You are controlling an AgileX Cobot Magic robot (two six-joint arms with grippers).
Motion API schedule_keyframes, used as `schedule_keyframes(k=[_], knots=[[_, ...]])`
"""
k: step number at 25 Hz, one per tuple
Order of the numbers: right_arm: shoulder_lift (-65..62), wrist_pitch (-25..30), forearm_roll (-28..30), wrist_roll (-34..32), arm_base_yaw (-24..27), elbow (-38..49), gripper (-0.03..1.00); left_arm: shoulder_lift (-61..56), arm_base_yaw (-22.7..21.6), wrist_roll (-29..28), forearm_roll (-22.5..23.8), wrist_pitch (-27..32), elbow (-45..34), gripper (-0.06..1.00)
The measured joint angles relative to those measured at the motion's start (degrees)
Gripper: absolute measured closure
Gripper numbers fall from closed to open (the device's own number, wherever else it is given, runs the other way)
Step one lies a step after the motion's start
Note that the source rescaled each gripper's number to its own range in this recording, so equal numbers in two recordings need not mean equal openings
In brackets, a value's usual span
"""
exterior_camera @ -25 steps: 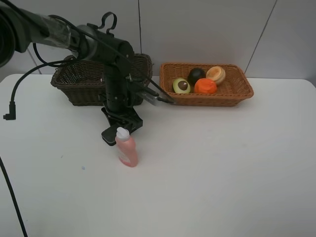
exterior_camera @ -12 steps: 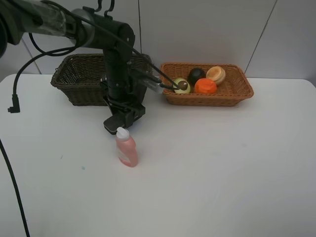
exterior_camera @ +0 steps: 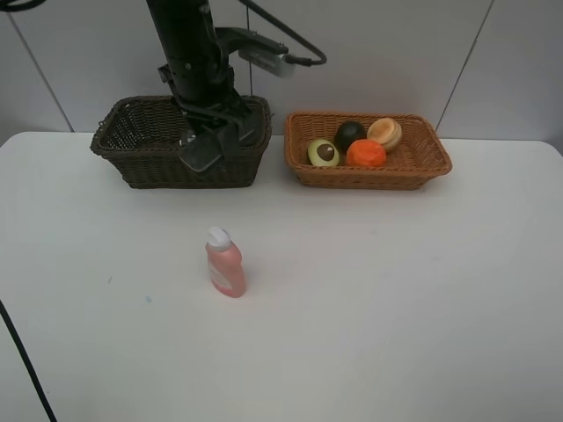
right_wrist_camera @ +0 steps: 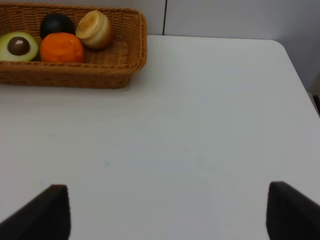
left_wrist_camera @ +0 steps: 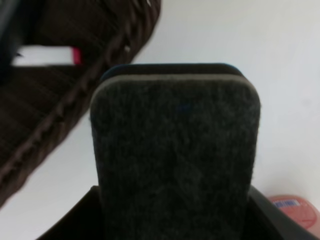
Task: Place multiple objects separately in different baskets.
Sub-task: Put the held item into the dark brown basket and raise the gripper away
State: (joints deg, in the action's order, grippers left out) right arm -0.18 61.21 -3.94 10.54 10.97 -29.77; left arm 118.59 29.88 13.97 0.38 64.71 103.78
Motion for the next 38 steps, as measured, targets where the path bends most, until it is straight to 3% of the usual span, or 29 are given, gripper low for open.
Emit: schedule_keyframes(k=[6,12,17,28,38], knots=[[0.00,0.00,0.00,0.00,0.00,0.00,-0.02,-2.90,-1.25,-3.68,3.57,-4.31,0.06,0.56],[0.00,0.00,0.00,0.00,0.00,0.00,-0.02,-2.90,-6.30,-13.97,4.35,-10.50,0.06,0.56],[0.00,0.00,0.00,0.00,0.00,0.00,-0.02,-2.90,-10.92,-19.16,4.35,-13.24,0.06,0.56],[0.00,0.00,0.00,0.00,0.00,0.00,-0.02,-1.98,-18.75,-20.32,4.75,-15.54,0.06,0.56],[0.00,0.00,0.00,0.00,0.00,0.00,-0.02,6.97,-19.36,-20.48,4.81,-17.64,0.06,0.56]])
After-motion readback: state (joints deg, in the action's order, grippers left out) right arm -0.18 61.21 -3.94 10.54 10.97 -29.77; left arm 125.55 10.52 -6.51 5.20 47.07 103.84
